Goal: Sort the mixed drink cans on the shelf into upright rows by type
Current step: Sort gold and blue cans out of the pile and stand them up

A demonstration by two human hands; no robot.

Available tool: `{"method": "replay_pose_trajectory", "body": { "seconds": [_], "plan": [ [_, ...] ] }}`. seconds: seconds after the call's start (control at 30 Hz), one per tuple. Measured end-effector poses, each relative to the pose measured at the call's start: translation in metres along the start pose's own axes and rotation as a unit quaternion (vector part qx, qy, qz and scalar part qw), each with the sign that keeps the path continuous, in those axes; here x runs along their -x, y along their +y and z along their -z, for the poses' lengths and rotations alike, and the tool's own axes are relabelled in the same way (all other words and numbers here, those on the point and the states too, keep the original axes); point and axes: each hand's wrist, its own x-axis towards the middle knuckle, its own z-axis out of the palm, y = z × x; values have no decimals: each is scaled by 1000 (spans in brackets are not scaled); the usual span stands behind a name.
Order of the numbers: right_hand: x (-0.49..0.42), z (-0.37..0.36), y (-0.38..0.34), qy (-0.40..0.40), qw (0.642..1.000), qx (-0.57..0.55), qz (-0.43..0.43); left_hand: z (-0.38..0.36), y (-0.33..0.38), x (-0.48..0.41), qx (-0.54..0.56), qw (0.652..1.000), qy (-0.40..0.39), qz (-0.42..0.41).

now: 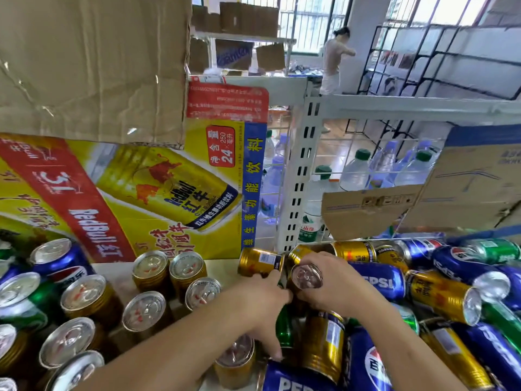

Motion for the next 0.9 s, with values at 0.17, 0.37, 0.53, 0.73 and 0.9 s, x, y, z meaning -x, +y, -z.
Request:
{"method": "replay_pose_trajectory", "body": {
  "seconds": [0.17,0.37,0.53,0.73,0.9],
  "plan": [
    [4,2,8,1,1000,-15,0,3,9,-4,-7,1000,11,5],
    [4,6,9,-1,1000,-6,-5,2,-18,6,171,982,61,-43],
    [-2,10,2,18,1000,5,4,0,-22,10,226,968,103,-31],
    [-19,7,-17,14,1000,24,9,1,-35,17,323,939,119,19],
    [-48,-1,-36,-66,994,81,19,-3,-44,29,430,897,94,34]
  ]
}}
